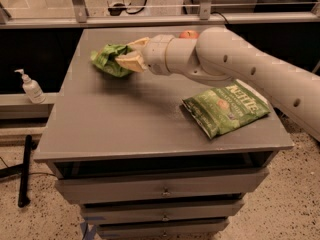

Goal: Move green rice chip bag near apple

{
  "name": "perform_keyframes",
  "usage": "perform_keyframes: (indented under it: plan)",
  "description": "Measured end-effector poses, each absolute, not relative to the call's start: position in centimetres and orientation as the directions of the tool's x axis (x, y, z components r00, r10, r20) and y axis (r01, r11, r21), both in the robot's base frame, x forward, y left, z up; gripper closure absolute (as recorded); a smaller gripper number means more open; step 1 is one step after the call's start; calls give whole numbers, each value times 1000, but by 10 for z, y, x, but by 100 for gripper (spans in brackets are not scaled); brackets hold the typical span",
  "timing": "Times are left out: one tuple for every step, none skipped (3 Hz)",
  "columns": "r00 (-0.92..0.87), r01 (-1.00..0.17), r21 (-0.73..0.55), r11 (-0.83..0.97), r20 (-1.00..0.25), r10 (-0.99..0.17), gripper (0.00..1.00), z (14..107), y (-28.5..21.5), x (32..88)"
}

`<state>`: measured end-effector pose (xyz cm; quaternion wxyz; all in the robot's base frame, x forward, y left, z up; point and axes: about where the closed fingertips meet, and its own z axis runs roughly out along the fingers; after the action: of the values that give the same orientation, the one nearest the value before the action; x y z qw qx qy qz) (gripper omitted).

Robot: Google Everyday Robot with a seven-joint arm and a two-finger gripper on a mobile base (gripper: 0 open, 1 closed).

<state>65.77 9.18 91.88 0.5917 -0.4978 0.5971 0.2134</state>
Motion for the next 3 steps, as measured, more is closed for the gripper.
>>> perform_keyframes:
  plan:
    - [153, -835, -342, 431, -897, -415, 100, 916, 41, 630]
    - [89, -806, -344, 482, -875, -476, 100, 914, -23, 605]
    - [27, -768, -356, 533, -848, -529, 100, 918, -85, 587]
